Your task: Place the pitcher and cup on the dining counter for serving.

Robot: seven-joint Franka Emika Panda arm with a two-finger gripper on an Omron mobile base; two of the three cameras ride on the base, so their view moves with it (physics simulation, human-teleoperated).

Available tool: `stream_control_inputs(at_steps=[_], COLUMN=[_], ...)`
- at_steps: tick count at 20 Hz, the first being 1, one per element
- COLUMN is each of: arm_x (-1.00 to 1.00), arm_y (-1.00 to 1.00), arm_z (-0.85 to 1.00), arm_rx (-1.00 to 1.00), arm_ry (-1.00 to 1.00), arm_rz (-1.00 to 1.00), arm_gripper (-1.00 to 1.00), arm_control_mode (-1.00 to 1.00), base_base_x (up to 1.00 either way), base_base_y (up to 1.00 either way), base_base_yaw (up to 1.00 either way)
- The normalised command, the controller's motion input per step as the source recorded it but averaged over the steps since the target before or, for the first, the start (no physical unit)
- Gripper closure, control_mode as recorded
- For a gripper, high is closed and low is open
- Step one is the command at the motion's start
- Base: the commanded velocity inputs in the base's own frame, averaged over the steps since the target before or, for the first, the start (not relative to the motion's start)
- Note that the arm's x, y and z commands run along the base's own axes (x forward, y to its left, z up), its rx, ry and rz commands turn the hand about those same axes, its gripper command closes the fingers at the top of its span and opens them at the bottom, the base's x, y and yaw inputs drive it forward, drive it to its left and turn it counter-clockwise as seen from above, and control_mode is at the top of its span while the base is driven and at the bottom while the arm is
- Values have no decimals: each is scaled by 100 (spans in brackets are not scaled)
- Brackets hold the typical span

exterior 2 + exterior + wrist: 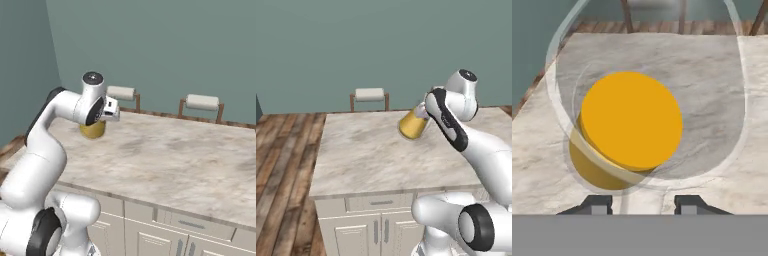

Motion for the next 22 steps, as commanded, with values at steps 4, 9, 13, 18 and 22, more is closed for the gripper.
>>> stream_control_inputs(at_steps=[4,9,13,18,22], arm_x=[81,75,56,43,24], arm_y=[1,30,18,9,11], arm_z=[-39,-68,-66,-66,-70], arm_rx=[-17,-17,-9,-1,-8], arm_ry=[15,-3,-12,-14,-9], arm_rz=[45,20,15,13,13], arm_gripper=[100,100,100,100,100], arm_control_mode=[-100,-100,-100,-100,-100], base_base_x=[0,0,0,0,0], base_base_y=[0,0,0,0,0], base_base_yaw=[0,0,0,0,0])
